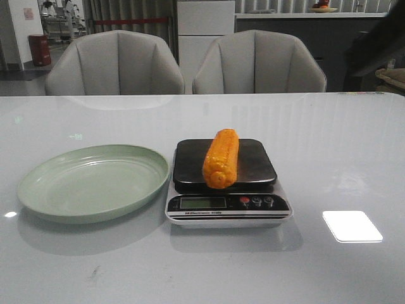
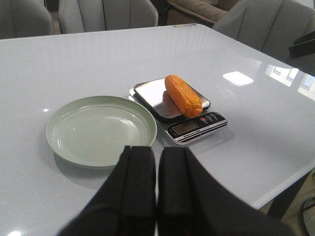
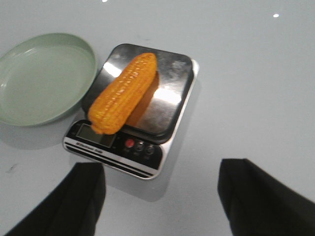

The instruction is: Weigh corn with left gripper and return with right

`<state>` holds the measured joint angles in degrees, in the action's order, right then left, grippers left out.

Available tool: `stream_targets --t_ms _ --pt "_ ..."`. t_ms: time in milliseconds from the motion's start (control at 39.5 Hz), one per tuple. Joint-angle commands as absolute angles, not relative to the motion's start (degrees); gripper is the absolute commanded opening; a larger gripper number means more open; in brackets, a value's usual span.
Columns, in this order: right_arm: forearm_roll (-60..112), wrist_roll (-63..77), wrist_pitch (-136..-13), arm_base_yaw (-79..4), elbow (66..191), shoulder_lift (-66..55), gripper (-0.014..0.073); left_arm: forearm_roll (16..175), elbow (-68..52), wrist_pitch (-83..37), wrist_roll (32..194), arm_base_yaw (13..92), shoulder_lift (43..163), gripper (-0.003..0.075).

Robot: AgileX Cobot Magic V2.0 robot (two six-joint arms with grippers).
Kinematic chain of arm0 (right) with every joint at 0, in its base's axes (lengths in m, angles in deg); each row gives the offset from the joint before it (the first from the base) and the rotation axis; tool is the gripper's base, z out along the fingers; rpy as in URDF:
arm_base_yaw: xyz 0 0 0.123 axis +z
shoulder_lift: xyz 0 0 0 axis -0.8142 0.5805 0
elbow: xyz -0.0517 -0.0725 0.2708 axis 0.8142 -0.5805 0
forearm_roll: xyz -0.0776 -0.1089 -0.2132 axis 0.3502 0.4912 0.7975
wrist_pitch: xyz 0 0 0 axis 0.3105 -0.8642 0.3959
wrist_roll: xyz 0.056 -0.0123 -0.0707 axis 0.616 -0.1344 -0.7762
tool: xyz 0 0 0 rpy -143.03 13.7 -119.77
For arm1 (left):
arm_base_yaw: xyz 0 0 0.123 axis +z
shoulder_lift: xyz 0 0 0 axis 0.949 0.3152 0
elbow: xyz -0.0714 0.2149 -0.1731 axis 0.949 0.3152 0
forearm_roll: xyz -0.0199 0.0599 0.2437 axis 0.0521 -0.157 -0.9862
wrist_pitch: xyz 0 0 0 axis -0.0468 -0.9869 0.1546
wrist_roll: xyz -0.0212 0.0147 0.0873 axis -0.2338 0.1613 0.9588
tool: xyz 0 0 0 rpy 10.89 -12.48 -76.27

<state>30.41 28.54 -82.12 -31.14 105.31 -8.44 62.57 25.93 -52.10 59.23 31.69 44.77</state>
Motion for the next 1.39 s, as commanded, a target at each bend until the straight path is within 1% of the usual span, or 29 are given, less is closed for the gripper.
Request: stream_targets --t_ms 0,152,304,506,709,886,1013,1063,1114,1266,1316,1367 --pt "28.86 29.03 -80.38 -27.98 110.92 -3.98 0.0598 62.27 24.62 -47.97 59.23 31.51 44.33 0.0122" --pt "25.84 32.67 -86.31 -25.86 119.73 5.19 0.0598 62.27 24.62 -47.97 59.23 31.51 44.33 0.0122" --pt "25.76 36.99 -92.4 -25.42 128.72 13.98 0.0596 62.27 24.62 -47.97 59.23 31.51 44.33 0.0122" --pt "28.92 44.21 -99.69 -24.06 140.67 25.5 0.0596 62.27 24.62 -47.97 59.23 31.51 44.33 0.0122" --pt "43.17 62.86 -104.4 -20.26 148.62 34.8 0.0595 62.27 24.62 -47.97 59.23 31.51 44.33 0.0122" --pt "44.06 69.96 -109.4 -19.64 153.61 41.84 0.0595 62.27 24.62 -47.97 59.23 31.51 44.33 0.0122" --pt "44.06 71.08 -112.08 -19.64 156.06 45.64 0.059 62.27 24.62 -47.97 59.23 31.51 44.33 0.0122" --pt "44.06 71.08 -113.0 -19.64 156.7 46.59 0.0564 62.27 24.62 -47.97 59.23 31.51 44.33 0.0122" --pt "44.06 71.08 -113.83 -19.64 157.43 47.62 0.0512 62.27 24.62 -47.97 59.23 31.51 44.33 0.0122" --pt "42.86 71.08 -115.06 -19.34 159.99 48.93 0.0303 62.27 24.62 -47.97 59.23 31.51 44.33 0.0122" --pt "42.86 71.03 -115.06 -18.88 161.22 48.93 0.0279 62.27 24.62 -47.97 59.23 31.51 44.33 0.0122" --pt "42.86 70.99 -115.38 -18.08 163.12 48.93 0.0284 62.27 24.62 -47.97 59.23 31.51 44.33 0.0122"
